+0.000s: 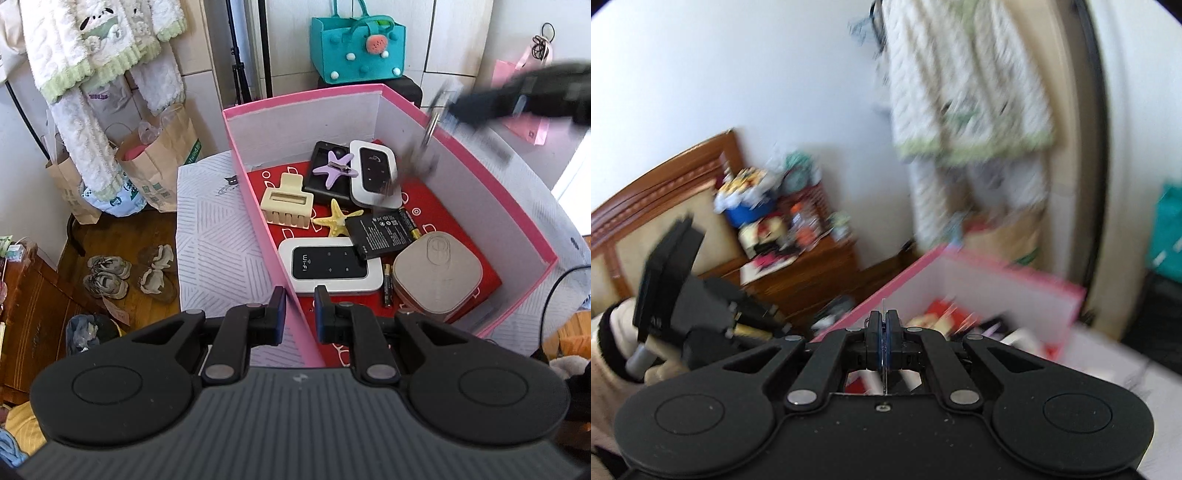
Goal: Organize rigid objects
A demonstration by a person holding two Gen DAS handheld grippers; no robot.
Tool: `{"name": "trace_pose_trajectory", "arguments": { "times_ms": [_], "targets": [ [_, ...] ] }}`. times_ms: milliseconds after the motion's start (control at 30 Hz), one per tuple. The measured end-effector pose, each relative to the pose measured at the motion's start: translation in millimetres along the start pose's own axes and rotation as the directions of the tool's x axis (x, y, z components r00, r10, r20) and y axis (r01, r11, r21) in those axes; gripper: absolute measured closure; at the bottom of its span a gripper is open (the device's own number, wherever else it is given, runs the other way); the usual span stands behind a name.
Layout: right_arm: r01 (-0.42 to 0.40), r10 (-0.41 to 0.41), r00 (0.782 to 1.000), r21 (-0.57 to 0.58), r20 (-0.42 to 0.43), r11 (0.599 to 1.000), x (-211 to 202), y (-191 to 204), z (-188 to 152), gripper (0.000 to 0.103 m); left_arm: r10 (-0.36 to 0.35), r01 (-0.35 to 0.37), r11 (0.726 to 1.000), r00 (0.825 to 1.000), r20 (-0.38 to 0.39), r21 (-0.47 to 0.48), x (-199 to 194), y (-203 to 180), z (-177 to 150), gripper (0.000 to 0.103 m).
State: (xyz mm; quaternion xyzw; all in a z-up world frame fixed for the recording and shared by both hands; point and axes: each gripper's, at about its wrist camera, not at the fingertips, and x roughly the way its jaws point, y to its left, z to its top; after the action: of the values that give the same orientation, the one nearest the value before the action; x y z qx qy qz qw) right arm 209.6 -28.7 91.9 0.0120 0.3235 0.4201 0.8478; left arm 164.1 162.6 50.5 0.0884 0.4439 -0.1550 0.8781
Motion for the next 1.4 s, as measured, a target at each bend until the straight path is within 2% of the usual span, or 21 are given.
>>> {"name": "trace_pose_trajectory", "arguments": {
  "times_ms": [133, 233, 333, 467, 600, 700, 867, 1033, 1133, 1300, 1400],
  "targets": [
    [-0.083, 0.088, 0.991, 0.055, -0.098, 0.995, 42, 2, -12, 0.100, -0.007, 0.007, 1.000, 1.000, -0.004, -0.002, -1, 2, 0, 0.089],
    [-0.110, 0.118, 0.985, 0.073, -0.128, 0.991, 56, 7, -18, 0.100, -0.007, 0.007, 1.000, 1.000, -0.005, 0.000, -1, 2, 1, 0.089],
    [-0.110, 0.121, 0.984, 0.087, -0.130, 0.990, 55, 3, -21, 0.099, -0.013, 0.013, 1.000, 1.000, -0.007, -0.006, -1, 3, 1, 0.089],
    [-0.102, 0.118, 0.987, 0.146, -0.105, 0.984, 30, -11, -20, 0.093, -0.044, 0.044, 0.999, 0.999, -0.016, -0.033, 0, 9, 3, 0.089],
    [-0.008, 0.012, 1.000, 0.152, -0.026, 0.988, -15, -26, -23, 0.093, -0.058, 0.057, 0.998, 0.998, -0.028, -0.039, 1, 12, 5, 0.089],
    [0.081, -0.086, 0.996, 0.187, 0.018, 0.979, -42, -42, -34, 0.092, -0.056, 0.055, 0.998, 0.998, -0.033, -0.032, 1, 11, 6, 0.089],
    [0.238, -0.268, 0.961, 0.300, 0.064, 0.924, -75, -81, -68, 0.091, -0.048, 0.047, 0.998, 0.998, -0.029, -0.037, 2, 10, 5, 0.089],
    [0.360, -0.399, 0.916, 0.350, 0.043, 0.865, -88, -106, -98, 0.086, -0.054, 0.052, 0.997, 0.998, -0.028, -0.055, 3, 14, 6, 0.089],
    [0.402, -0.438, 0.899, 0.340, 0.031, 0.850, -84, -114, -108, 0.077, -0.037, 0.036, 0.999, 0.999, -0.017, -0.040, 3, 11, 3, 0.089],
    [0.423, -0.437, 0.899, 0.289, -0.018, 0.859, -60, -126, -113, 0.064, -0.013, 0.013, 0.999, 1.000, -0.003, -0.045, 5, 8, 3, 0.089],
    [0.443, -0.445, 0.894, 0.240, -0.049, 0.864, -39, -132, -112, 0.063, -0.014, 0.014, 0.997, 1.000, 0.001, -0.072, 5, 10, 3, 0.089]
  ]
}}
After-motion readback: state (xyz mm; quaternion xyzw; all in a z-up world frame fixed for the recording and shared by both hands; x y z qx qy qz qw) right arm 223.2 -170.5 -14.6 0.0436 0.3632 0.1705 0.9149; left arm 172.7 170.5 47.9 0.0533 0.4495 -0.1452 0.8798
